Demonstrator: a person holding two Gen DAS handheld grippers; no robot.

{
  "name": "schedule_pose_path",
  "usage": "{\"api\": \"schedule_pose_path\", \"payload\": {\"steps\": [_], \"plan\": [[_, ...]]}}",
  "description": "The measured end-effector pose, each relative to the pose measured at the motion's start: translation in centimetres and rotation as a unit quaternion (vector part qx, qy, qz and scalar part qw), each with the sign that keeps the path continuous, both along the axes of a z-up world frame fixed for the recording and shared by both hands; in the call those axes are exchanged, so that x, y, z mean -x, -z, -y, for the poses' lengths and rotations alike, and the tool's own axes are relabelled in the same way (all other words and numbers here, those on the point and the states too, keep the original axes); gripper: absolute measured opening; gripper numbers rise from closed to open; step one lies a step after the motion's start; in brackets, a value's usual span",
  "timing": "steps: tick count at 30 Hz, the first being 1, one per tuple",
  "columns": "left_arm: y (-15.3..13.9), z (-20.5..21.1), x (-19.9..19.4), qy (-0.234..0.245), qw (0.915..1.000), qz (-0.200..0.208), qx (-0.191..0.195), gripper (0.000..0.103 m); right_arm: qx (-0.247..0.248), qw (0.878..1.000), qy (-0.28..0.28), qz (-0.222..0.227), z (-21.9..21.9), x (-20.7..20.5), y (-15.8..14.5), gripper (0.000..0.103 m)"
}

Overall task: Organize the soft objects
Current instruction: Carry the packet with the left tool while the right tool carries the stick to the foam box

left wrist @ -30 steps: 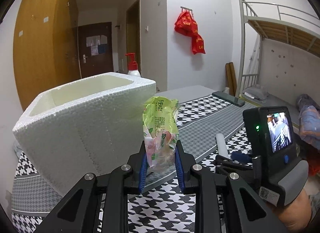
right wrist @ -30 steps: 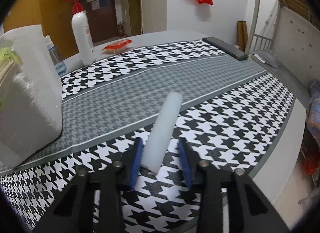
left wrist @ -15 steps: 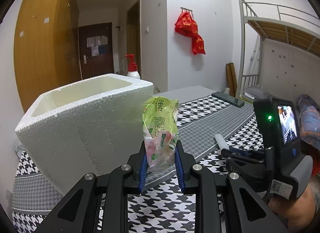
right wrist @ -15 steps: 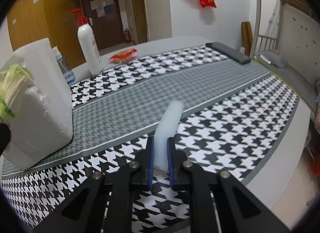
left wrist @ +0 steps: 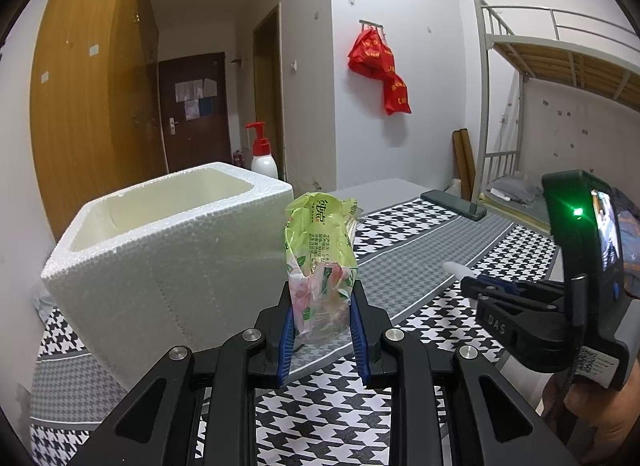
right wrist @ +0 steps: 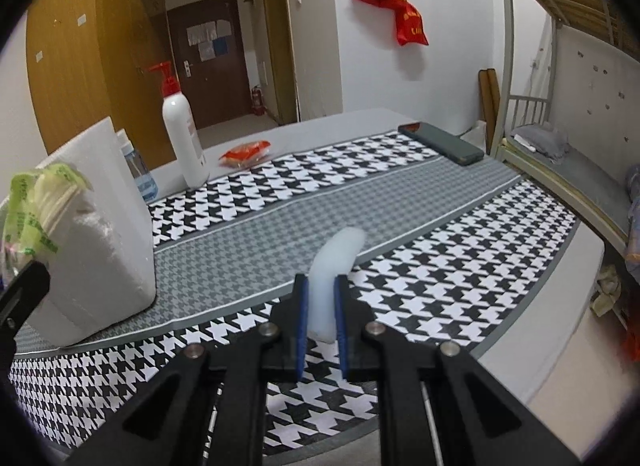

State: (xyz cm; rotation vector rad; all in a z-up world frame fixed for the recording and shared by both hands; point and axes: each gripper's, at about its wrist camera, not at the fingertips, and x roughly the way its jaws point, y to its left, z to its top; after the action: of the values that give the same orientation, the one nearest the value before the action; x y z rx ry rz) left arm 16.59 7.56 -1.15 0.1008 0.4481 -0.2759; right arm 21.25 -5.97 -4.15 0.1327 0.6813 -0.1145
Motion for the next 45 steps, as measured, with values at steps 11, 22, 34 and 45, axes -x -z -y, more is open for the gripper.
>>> {"api": "schedule_pose_path", "payload": {"steps": [11, 22, 34, 45], "plan": [[-0.8, 0.3, 1.0, -0.027, 0.9996, 0.011, -0.001, 0.026, 0.002, 0.999, -0.039, 0.025, -0.2, 0.6, -1.6, 0.015], [-2.2, -1.0, 2.3, -0.083, 0.9962, 0.022, 0.014, 0.026, 0.016, 0.991, -0.115, 0.06, -1.8, 0.9, -4.3, 0.015], [-3.5, -1.6, 4.1, -0.175, 0.9833, 0.04, 0.029, 0.026, 0.027, 0.966, -0.241, 0.086, -3.7, 1.4, -6.0, 0.015], [-4.1, -1.6, 6.8, -0.27, 0.9603, 0.054, 0.045, 0.026, 0.016, 0.923, -0.365, 0.124, -4.5, 3.5, -7.3, 0.015]]}}
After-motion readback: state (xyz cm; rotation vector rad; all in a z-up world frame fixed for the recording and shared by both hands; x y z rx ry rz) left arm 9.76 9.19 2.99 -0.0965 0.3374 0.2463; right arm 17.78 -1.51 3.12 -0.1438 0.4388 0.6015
